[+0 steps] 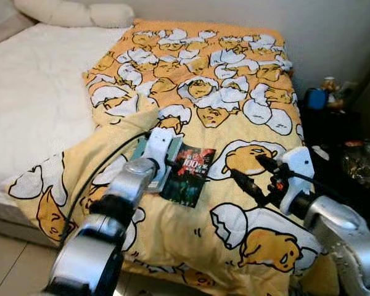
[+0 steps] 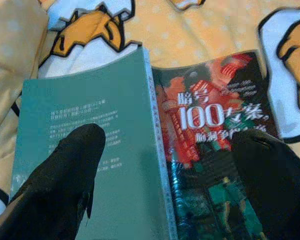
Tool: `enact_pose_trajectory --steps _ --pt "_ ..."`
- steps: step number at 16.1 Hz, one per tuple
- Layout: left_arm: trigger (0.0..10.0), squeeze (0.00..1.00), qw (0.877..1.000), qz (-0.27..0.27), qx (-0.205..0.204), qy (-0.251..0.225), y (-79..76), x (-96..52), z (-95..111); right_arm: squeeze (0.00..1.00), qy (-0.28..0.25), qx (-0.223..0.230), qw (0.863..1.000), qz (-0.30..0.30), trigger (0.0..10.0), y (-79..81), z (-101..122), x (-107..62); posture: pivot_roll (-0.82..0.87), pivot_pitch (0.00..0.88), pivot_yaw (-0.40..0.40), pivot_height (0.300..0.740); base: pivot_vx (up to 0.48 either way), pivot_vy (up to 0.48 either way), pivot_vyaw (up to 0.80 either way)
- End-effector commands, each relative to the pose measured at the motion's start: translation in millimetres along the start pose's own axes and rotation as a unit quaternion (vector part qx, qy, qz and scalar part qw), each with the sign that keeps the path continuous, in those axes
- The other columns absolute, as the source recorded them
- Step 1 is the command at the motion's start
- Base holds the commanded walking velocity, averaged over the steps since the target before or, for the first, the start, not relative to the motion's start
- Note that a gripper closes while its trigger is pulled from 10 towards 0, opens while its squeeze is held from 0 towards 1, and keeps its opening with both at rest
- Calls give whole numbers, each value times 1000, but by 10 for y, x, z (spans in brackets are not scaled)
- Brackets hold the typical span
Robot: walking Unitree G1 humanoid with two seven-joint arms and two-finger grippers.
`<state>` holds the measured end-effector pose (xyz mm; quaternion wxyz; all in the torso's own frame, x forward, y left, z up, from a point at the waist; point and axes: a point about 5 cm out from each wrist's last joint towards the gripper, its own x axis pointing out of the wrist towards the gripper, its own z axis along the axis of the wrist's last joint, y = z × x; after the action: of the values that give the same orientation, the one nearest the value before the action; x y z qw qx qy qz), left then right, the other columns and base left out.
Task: Clean up the room
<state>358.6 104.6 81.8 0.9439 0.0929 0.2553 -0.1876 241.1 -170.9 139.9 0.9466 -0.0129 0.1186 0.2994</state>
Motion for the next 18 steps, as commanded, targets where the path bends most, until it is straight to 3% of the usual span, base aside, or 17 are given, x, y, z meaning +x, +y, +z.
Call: enact_pose_trajectory --steps 1,6,9,10,11,18 --pt "10000 0 1000 7 1 -2 -1 31 33 0 -1 0 1000 25 10000 44 45 -17 -157 97 46 740 0 0 0" --pt "10000 0 998 11 62 19 -61 91 19 0 12 18 998 61 10000 152 39 -88 -175 177 63 740 0 0 0" --pt "10000 0 991 49 123 28 -3 92 -4 0 22 42 996 80 10000 238 5 -166 -182 207 79 740 0 0 0" --pt "4549 0 989 62 131 27 30 87 0 0 23 48 995 84 10000 255 4 -173 -182 208 83 740 0 0 0" --pt "0 0 988 70 132 27 51 83 3 0 23 50 995 86 10000 259 3 -178 -181 207 84 740 0 0 0" --pt "0 0 989 64 135 13 5 97 72 0 31 56 993 98 10000 240 15 -173 -169 192 71 740 0 0 0"
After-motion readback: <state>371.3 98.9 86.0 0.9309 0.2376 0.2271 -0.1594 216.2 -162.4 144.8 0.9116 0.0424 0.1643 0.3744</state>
